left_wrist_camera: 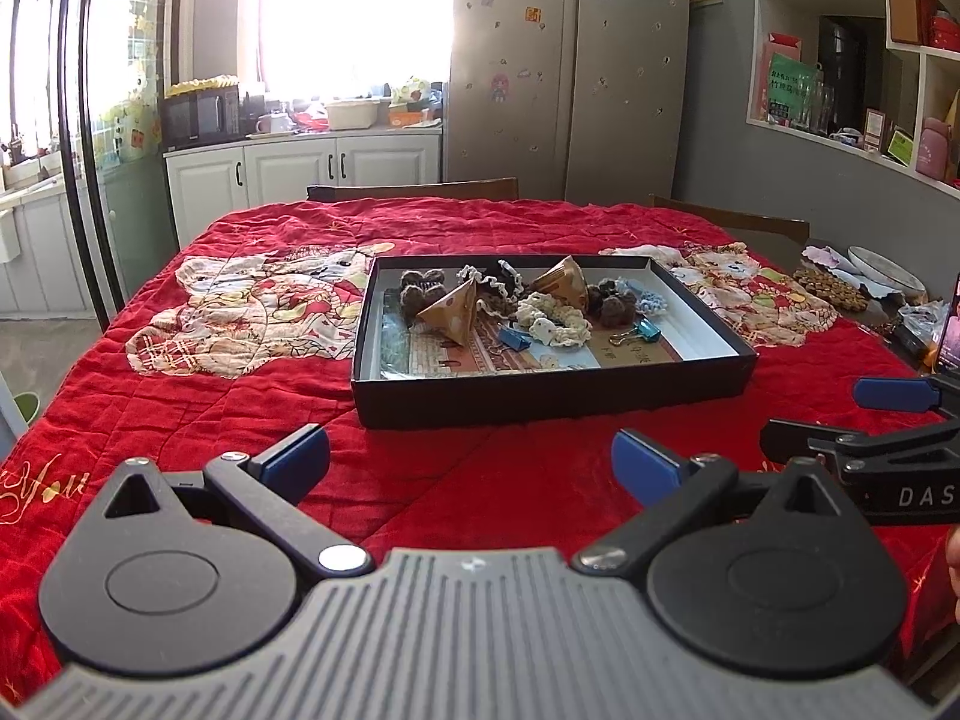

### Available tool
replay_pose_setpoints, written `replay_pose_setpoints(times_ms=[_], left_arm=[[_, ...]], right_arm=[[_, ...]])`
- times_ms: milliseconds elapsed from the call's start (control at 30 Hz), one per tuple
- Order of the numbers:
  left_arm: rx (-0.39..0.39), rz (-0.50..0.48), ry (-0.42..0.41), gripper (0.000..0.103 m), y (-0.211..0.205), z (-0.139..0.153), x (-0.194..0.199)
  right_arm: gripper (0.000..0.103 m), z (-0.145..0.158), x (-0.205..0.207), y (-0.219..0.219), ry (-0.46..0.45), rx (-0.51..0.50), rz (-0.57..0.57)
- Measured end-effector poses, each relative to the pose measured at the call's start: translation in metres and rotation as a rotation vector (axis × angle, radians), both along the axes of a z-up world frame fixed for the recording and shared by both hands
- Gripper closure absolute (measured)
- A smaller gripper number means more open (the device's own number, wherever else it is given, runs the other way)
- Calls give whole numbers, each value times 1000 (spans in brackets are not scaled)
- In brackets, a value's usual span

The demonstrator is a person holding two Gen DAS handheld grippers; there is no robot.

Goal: Organize objects

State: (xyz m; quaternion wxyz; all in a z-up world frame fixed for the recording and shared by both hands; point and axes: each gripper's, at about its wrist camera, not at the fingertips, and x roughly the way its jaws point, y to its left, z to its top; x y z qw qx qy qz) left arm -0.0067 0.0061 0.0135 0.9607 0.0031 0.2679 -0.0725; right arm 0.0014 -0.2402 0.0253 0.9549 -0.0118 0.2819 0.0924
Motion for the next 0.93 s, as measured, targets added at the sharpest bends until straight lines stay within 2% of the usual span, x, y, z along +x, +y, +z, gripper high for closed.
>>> replay_pose_setpoints(times_ms=[567,933], left_arm=[[11,-22,3,0,-4,-1,0],[14,-38,-30,0,-6,0,-4]], right_arm=[[7,-3,2,1,12,1,7],[7,-7,4,2,22,5,9]])
